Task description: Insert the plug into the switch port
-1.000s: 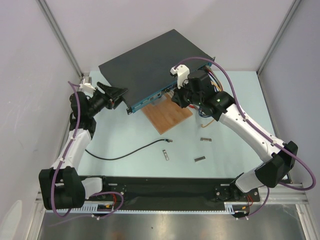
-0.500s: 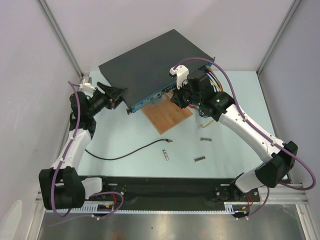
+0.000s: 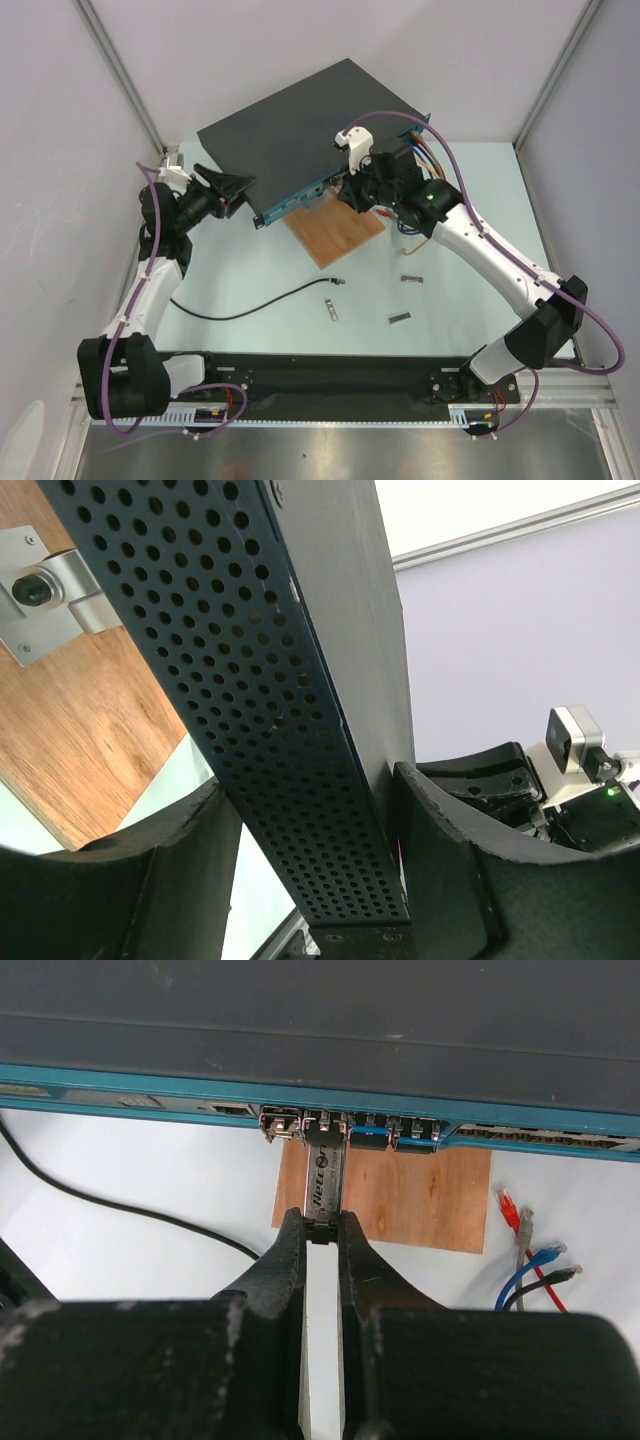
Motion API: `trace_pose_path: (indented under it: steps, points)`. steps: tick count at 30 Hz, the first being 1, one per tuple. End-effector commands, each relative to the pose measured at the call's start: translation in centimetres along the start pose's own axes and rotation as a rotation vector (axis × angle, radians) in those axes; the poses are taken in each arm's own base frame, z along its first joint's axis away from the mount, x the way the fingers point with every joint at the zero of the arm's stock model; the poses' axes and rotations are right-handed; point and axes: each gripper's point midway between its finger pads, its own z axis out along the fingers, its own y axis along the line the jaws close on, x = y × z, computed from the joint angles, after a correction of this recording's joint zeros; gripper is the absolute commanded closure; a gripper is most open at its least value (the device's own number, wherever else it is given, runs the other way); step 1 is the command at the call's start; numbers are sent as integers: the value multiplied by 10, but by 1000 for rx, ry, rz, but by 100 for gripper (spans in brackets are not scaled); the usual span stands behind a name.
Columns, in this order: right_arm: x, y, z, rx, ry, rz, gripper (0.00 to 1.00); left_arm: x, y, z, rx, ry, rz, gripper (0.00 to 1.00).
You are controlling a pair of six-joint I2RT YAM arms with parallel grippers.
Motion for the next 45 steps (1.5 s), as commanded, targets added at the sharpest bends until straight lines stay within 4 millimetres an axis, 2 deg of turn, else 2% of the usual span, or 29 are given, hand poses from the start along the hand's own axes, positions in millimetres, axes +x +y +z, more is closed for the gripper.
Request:
trace_pose_path:
  steps: [1, 8, 19, 21, 22, 27, 28, 32, 36, 39, 40, 45]
  points:
    - [-36, -7, -6, 26, -102, 1, 100, -2, -8, 8, 15, -5, 102, 100]
    - [-43, -5, 3, 9, -109, 1, 100, -2, -7, 8, 12, 0, 104, 100]
    - [-74, 0, 14, -27, -169, -12, 100, -1, -5, 9, 8, 3, 100, 99]
    - [-72, -1, 14, -30, -159, -17, 94, -1, -6, 8, 11, 5, 105, 100]
    - [-67, -1, 16, -33, -147, -18, 88, -1, -7, 8, 11, 5, 108, 100]
    - [-52, -8, 2, -38, -118, -25, 71, -1, -6, 9, 9, 4, 107, 100]
    - [-49, -8, -1, -45, -114, -28, 61, -1, -5, 9, 8, 6, 106, 100]
    - [-22, -9, -6, -60, -61, -47, 51, -1, -4, 9, 5, 3, 106, 100]
    - [-7, -10, -15, -69, -37, -44, 50, 0, -5, 9, 9, 8, 109, 100]
    - [-5, -9, -19, -80, -39, -40, 54, -1, -4, 9, 4, 5, 112, 100]
    - [-6, -8, -19, -82, -44, -34, 60, -1, -2, 9, 1, 5, 110, 100]
    - [-19, -7, -13, -90, -75, -15, 67, -1, -1, 9, 1, 3, 108, 100]
